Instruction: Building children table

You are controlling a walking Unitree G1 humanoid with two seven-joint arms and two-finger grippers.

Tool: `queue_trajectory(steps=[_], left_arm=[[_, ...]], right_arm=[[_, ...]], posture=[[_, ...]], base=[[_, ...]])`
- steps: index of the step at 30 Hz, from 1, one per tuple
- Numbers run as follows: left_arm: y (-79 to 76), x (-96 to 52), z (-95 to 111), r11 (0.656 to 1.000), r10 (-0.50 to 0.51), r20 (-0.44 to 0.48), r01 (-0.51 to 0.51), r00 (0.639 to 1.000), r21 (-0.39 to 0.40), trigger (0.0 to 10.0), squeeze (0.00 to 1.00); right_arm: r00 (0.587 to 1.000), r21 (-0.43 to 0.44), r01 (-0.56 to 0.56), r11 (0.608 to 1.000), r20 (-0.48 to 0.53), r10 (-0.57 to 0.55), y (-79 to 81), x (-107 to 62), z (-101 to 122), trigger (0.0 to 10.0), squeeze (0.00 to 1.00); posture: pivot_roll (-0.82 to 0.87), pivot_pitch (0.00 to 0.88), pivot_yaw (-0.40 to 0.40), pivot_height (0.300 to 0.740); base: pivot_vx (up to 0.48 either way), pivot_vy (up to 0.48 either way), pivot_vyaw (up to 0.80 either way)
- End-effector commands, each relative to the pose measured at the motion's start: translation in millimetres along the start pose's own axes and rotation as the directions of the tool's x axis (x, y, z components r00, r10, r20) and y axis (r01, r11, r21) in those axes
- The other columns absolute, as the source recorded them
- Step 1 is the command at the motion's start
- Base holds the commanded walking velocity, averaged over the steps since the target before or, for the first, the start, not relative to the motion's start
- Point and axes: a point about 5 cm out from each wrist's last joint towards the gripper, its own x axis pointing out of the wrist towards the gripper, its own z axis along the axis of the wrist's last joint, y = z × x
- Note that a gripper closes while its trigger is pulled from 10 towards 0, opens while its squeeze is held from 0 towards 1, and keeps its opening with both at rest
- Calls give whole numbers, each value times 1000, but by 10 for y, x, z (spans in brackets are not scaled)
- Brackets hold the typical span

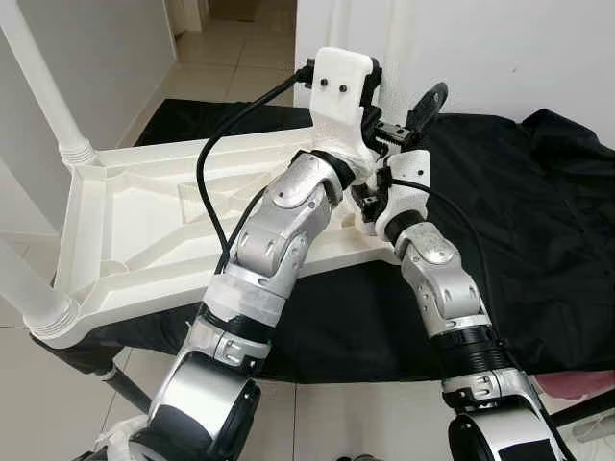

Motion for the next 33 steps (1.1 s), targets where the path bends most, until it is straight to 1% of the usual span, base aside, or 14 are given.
queue_trajectory(steps=[1, 6, 11, 13, 15, 18, 19, 20, 22, 25, 26, 29, 32, 33], left_arm=[[-66, -17, 66, 995, -102, 34, 103, 994, -11, 10000, 0], [-33, -39, 92, 995, -90, 47, 91, 995, -28, 10000, 0], [104, -108, 129, 997, -36, 64, 40, 997, -61, 10000, 0], [178, -157, 111, 998, -12, 53, 15, 999, -55, 10000, 0], [178, -157, 111, 998, -12, 53, 15, 999, -55, 10000, 0], [353, -287, 23, 998, 54, -1, -54, 999, -17, 10000, 0], [353, -287, 23, 998, 54, -1, -54, 999, -17, 10000, 0], [405, -332, -13, 997, 74, -22, -74, 997, 6, 10000, 0], [503, -425, -107, 993, 120, -67, -119, 991, 13, 10000, 0], [520, -472, -207, 991, 134, -106, -132, 985, 22, 10000, 0], [512, -509, -279, 991, 133, -134, -131, 982, 21, 10000, 0], [495, -549, -345, 992, 128, -159, -127, 979, 19, 10000, 0], [466, -618, -459, 993, 113, -216, -106, 970, 44, 10000, 0], [466, -618, -459, 993, 113, -216, -106, 970, 44, 10000, 0]], right_arm=[[999, 23, 39, 999, 8, -40, -47, -2, 21, 10000, 0], [998, 35, 68, 997, 12, -68, -78, -5, 26, 10000, 0], [990, 52, 136, 989, 18, -137, -168, -30, 26, 10000, 0], [988, 59, 148, 987, 28, -150, -190, -47, 28, 10000, 0], [988, 59, 148, 987, 28, -150, -190, -47, 28, 10000, 0], [980, 76, 193, 978, 29, -195, -264, -102, 2, 10000, 0], [980, 76, 193, 978, 29, -195, -264, -102, 2, 10000, 0], [977, 75, 208, 975, 28, -210, -294, -122, -12, 10000, 0], [973, 72, 228, 971, 18, -230, -354, -165, -52, 10000, 0], [971, 70, 236, 969, 12, -237, -376, -185, -76, 10000, 0], [970, 67, 240, 968, 10, -241, -388, -201, -89, 10000, 0], [970, 59, 243, 968, 13, -245, -402, -221, -99, 10000, 0], [968, 42, 248, 968, 21, -249, -448, -265, -116, 10000, 0], [968, 42, 248, 968, 21, -249, -448, -265, -116, 10000, 0]], posture=[[-30, 0, -20, 740], [-30, 0, -19, 740], [-32, 0, -16, 740], [-32, 0, -15, 740], [-32, 0, -15, 740], [-33, 0, -15, 740], [-33, 0, -15, 740], [-33, 0, -15, 740], [-24, 0, -18, 740], [-20, 0, -21, 740], [-17, 0, -19, 740], [-15, 0, -21, 740], [-12, 0, -22, 740], [-12, 0, -22, 740]], base=[[0, 0, 0], [0, 0, 0], [0, 0, 0], [0, 0, 0], [0, 0, 0], [0, 0, 0], [0, 0, 0], [0, 0, 0], [0, 0, 0], [0, 0, 0], [0, 0, 0], [0, 0, 0], [0, 0, 0], [0, 0, 0]])
